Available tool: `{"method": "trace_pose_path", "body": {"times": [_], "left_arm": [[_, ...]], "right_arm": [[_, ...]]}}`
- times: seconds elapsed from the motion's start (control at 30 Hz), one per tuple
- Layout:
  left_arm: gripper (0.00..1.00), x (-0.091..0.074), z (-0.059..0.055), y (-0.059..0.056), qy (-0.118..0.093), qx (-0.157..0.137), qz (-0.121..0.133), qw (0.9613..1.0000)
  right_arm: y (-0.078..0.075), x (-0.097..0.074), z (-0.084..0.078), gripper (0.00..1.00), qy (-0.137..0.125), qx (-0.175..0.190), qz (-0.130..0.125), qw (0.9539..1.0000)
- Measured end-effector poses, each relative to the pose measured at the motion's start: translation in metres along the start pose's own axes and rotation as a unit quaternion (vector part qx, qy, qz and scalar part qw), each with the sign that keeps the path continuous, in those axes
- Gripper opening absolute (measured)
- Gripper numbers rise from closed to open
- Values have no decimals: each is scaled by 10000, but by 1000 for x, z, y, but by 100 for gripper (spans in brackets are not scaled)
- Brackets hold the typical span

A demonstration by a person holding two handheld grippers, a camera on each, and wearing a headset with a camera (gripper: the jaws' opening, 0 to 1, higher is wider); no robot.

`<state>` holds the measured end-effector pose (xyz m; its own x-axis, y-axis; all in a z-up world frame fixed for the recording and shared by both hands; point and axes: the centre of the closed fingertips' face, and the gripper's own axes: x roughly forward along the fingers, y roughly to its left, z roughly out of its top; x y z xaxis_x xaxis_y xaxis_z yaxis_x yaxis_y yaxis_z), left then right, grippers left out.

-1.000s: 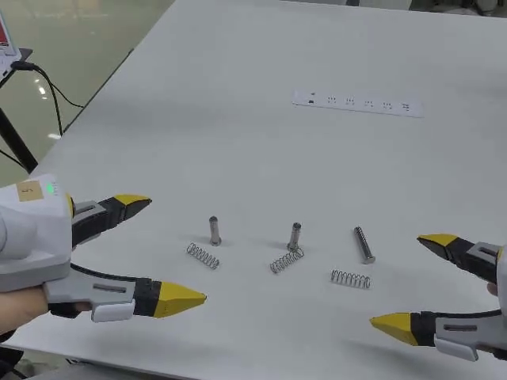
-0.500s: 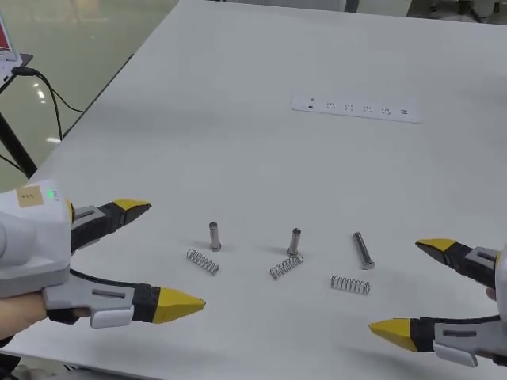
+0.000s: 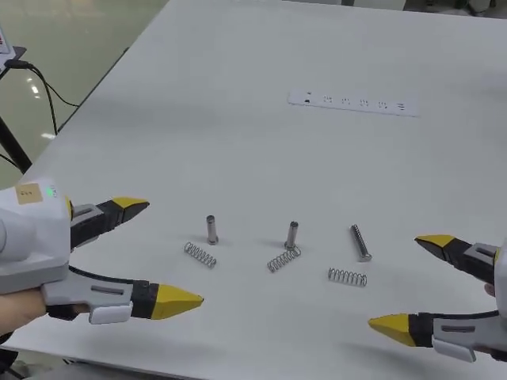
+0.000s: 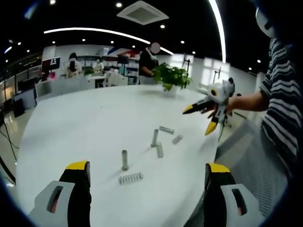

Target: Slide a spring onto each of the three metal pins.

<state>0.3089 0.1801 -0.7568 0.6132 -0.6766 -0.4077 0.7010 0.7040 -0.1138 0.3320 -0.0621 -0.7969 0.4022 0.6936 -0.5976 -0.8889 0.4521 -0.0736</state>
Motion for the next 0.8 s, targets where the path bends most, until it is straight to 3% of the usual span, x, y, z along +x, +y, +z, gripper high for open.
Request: {"method": "trace_pose_path", "body": {"times": [0.8], "left_arm": [[98,9,0,0,68,78,-33,9999]], "right_arm": [[-3,-1,-1,81,-14,23,11,10000]]}}
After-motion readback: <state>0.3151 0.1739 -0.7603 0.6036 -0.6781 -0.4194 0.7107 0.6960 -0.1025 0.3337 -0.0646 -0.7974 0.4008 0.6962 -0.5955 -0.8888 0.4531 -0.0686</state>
